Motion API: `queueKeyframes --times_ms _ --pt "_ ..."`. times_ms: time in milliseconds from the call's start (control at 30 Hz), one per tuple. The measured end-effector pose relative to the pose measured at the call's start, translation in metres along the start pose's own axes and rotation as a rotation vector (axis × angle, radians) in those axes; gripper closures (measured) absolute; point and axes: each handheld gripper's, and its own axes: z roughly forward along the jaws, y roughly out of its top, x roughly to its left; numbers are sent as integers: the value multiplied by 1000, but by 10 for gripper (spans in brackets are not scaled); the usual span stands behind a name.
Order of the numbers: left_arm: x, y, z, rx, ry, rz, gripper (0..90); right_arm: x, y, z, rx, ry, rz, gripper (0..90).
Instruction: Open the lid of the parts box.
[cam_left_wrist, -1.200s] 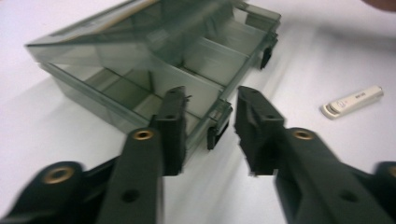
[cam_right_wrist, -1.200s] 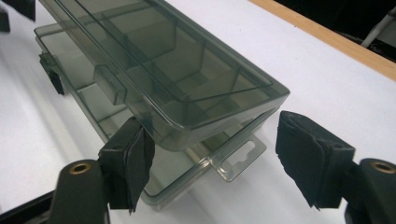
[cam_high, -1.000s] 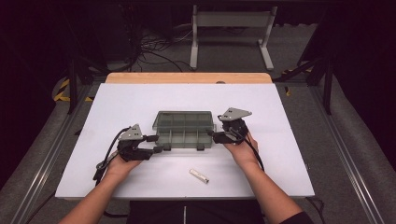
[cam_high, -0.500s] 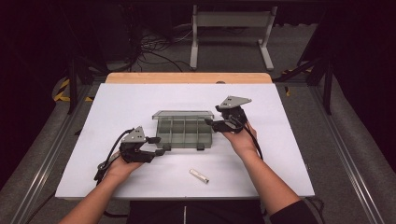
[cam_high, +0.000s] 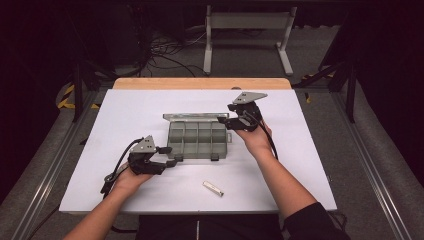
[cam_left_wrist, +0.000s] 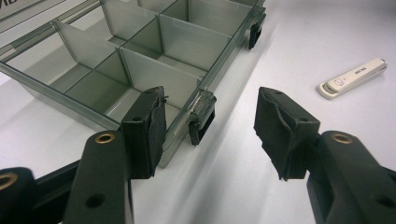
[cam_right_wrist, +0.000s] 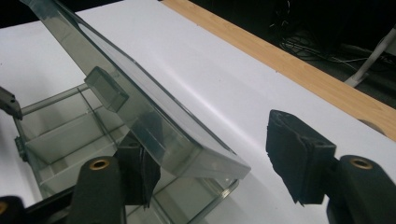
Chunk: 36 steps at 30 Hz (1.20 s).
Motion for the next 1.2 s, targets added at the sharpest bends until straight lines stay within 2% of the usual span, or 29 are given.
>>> queueKeyframes --times_ms 433,867,1200 --pt "1 -1 0 -6 -9 -15 432 -16 9 14 -21 10 34 437" --pt "2 -1 1 -15 -23 -19 408 -23 10 33 0 24 73 514" --pt "3 -2 1 -24 -36 -28 400 -27 9 45 28 21 80 556"
